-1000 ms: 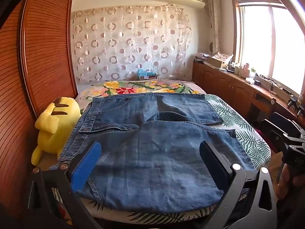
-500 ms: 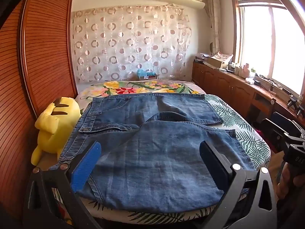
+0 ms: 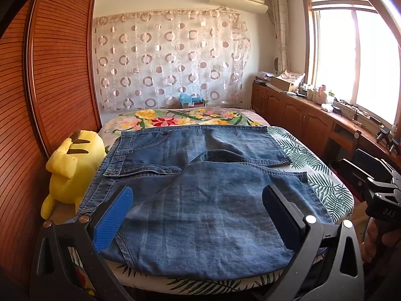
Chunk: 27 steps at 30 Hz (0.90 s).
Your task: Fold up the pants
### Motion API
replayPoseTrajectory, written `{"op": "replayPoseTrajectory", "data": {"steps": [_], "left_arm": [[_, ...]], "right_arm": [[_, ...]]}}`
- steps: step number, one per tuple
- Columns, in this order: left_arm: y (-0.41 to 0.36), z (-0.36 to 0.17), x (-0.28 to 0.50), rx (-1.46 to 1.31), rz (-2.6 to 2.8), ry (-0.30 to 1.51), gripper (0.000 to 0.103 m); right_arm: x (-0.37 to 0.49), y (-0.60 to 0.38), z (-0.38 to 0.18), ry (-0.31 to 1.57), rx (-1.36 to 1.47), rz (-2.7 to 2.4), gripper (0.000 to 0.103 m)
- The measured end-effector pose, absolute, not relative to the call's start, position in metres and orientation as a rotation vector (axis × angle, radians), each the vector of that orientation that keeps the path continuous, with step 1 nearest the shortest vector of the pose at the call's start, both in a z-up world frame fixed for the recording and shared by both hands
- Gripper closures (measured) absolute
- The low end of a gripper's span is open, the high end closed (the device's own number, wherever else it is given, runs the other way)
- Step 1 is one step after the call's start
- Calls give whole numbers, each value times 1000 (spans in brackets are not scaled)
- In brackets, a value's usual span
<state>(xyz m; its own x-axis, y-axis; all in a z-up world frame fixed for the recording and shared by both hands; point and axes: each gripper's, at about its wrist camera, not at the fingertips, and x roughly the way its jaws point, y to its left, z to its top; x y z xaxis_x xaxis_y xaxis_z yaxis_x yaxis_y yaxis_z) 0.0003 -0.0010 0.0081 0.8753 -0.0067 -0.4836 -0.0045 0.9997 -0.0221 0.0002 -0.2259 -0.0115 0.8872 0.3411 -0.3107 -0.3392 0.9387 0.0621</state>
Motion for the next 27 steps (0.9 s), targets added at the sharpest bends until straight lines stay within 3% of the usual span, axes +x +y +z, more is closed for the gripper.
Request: {"op": "replayPoseTrajectory", "data": {"steps": [27], "left_arm": [[-1,19,-6,-24,-1,488,0]], "right_arm": [[-2,-226,-11,320,10,355,0]]}}
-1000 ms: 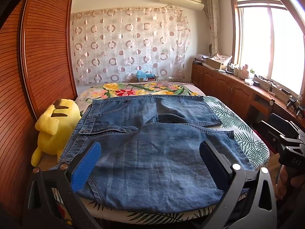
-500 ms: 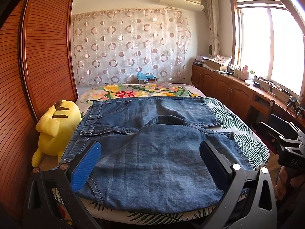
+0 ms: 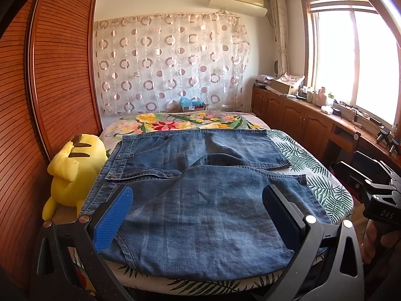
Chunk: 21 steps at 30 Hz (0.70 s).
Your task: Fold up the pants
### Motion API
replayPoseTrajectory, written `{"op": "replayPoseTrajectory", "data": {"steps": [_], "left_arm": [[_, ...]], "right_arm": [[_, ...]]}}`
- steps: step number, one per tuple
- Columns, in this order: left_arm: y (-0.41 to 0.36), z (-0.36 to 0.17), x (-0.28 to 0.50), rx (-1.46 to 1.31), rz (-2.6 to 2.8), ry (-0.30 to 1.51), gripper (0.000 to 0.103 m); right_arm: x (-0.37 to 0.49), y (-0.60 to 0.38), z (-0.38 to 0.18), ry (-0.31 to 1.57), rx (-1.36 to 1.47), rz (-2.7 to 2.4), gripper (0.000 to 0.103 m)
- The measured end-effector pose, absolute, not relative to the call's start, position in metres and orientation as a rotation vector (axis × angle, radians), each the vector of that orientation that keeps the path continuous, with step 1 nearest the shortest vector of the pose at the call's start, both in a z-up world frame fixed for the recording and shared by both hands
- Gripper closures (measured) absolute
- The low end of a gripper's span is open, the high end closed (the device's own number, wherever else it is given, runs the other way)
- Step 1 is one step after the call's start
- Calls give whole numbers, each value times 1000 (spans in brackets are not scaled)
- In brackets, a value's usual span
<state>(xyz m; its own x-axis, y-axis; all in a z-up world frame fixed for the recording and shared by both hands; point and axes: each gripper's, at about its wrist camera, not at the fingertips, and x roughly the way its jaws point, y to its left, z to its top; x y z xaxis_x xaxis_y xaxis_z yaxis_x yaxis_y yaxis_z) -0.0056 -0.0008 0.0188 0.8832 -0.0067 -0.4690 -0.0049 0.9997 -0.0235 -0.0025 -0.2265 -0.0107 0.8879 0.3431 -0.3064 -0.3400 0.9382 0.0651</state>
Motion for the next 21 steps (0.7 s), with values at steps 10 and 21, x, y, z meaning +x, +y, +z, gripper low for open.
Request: {"op": "replayPoseTrajectory", "data": {"steps": [10,21], "left_arm": [[-1,19,-6,-23,-1,485,0],[-1,20,-6,-21,-1,484,0]], "right_arm": [[-3,-226,-11,318,8,355,0],[-3,-226,-11,318,9,357,0]]}}
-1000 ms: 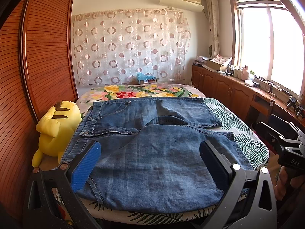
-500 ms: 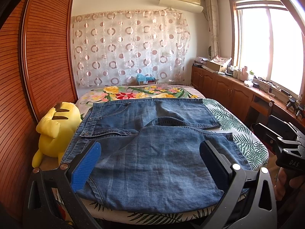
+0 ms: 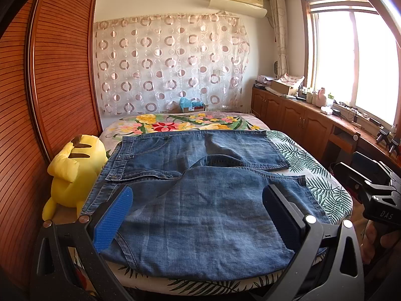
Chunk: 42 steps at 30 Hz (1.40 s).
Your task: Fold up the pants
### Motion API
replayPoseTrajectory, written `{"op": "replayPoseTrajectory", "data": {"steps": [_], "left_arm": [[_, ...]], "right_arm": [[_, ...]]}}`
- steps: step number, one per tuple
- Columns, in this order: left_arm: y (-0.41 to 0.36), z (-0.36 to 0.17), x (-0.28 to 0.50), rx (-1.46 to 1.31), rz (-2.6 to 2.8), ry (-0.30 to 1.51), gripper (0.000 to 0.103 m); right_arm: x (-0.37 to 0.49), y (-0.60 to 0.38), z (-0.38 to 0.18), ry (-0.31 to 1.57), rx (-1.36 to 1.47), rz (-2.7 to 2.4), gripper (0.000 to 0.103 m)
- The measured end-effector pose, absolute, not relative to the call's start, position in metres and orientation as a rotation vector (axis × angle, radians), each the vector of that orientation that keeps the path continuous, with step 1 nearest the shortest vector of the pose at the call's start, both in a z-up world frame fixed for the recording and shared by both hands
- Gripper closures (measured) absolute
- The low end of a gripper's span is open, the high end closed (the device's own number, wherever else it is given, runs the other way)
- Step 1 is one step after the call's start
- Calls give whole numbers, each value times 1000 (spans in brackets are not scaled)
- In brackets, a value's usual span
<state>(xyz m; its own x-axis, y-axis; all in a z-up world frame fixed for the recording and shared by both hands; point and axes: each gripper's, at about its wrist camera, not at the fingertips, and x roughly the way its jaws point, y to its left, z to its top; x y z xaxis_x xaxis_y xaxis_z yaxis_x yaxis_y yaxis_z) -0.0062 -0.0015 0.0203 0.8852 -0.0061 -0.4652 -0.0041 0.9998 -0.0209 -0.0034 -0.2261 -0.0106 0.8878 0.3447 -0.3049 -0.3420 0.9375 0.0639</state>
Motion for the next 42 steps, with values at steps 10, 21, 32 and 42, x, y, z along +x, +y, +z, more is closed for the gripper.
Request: {"op": "replayPoseTrajectory", "data": {"steps": [10,21,32,42], "left_arm": [[4,19,-4,-26,4,501,0],[48,-4,7,-52,79,541,0],[98,-29,10,-86,146,571,0],[142,-47,8,-140,190,611,23]], "right_arm": [[-1,-227,-13,327,5,357,0],[15,-234,-26,385,-19,342,0],[28,-236,-32,451,-33,316,0],[28,-242,-33,497,-42,292,0]]}}
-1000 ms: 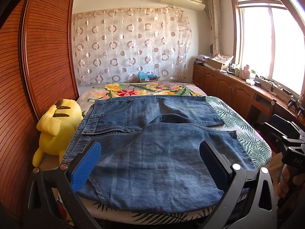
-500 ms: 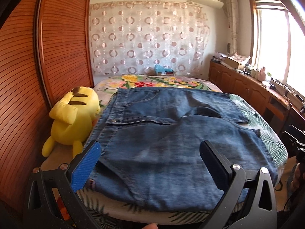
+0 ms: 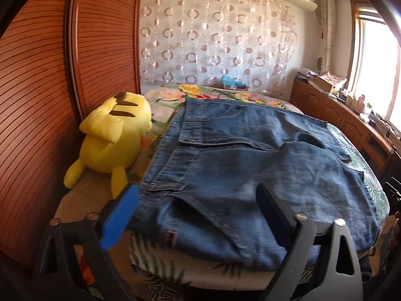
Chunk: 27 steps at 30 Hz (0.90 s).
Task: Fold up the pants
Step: 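Lower the left gripper to the jeans waistband while the right gripper approaches the leg hems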
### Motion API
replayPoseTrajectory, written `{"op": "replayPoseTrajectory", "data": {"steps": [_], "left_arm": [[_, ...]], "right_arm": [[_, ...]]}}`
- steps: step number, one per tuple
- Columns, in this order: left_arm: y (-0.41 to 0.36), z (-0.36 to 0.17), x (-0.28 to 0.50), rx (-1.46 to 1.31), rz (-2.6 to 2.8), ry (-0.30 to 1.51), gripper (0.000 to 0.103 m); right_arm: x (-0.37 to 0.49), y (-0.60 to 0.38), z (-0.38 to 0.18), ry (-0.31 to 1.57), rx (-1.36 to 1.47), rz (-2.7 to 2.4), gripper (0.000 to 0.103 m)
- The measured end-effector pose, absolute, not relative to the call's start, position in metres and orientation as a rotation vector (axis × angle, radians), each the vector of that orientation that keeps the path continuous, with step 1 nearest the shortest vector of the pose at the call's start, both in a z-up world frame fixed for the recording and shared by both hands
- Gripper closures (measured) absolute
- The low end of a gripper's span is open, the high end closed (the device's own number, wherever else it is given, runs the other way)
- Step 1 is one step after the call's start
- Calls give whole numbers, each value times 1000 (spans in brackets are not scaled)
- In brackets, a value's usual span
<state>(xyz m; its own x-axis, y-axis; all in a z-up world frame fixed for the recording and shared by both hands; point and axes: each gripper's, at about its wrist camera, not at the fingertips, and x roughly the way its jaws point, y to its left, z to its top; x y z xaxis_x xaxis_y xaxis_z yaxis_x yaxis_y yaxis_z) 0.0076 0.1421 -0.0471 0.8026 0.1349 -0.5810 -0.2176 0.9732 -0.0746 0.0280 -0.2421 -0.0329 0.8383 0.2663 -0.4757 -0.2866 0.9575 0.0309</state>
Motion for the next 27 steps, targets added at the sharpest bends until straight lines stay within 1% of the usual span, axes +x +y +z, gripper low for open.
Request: {"op": "replayPoseTrajectory", "data": {"steps": [4,6,10,14,21,22,24,25,27], "left_arm": [[158,-59,8,-159,215,647,28],[161,-66,8,-158,228,665,34],[170,-87,7,-166,244,725,37],[178,-104,6,-205,249,768,37],[179,-110,8,-236,235,779,46],[178,-110,7,-239,236,771,48],[180,-109,7,-237,232,750,68],[181,-107,7,-237,231,747,71],[179,-104,7,-237,221,740,80]], "right_arm": [[24,-242,-31,506,-44,288,0],[22,-242,-30,508,-47,284,0],[23,-242,-31,517,-43,278,0],[21,-247,-30,526,-41,276,0],[18,-250,-29,540,-44,271,0],[18,-251,-29,542,-45,270,0],[17,-252,-30,549,-46,267,0],[17,-254,-31,554,-48,265,0],[16,-255,-31,565,-50,262,0]]}}
